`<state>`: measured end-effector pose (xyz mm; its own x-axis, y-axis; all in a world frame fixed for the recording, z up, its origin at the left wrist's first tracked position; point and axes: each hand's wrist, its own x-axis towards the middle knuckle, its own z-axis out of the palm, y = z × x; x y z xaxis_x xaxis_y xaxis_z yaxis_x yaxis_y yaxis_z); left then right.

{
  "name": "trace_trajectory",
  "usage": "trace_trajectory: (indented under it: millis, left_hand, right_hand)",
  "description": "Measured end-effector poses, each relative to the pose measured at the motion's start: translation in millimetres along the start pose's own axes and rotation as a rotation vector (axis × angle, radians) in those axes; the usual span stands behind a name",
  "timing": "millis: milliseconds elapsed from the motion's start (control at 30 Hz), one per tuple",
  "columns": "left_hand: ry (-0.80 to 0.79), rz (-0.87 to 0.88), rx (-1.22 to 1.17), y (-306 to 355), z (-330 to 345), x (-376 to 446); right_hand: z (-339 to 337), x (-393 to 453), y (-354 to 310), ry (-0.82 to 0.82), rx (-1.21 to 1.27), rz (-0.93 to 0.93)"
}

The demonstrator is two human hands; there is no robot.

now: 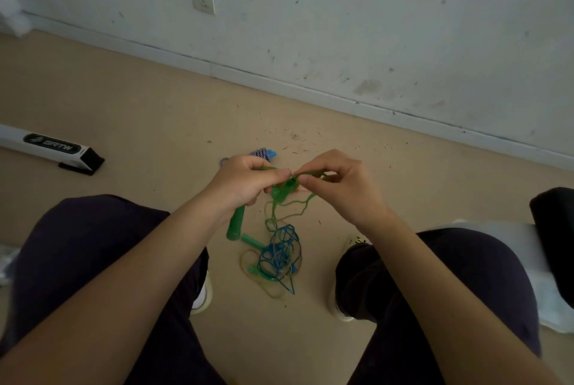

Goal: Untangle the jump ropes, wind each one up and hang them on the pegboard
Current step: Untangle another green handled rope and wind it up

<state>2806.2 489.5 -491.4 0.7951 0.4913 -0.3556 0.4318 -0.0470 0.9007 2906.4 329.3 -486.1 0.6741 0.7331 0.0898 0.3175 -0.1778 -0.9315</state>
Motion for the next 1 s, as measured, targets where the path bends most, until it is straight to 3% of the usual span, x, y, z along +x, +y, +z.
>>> trace_trajectory:
  millis: [133,300,633,833,1000]
  left_hand:
    - [-0.003,-0.021,0.034,-3,1,1]
    - [0.008,0.020,0.008,-3,-3,3]
    - [-0.207,0.030,-0.084,-3,2,-3]
    - [-0.143,0.018,-0.015,-4,-4,5]
    - [-0.095,-0.027,0.022,-11,-6,11]
  right_hand:
    - [4,1,1,0.014,-0.060,-0.011]
    - [4,0,-2,0.087,0.150,0.109]
    - [1,0,-2,0.050,0.168,0.126]
    - [0,4,3,0.215,0.271,0.173]
    - [2,0,-1,0.075,0.203,0.065]
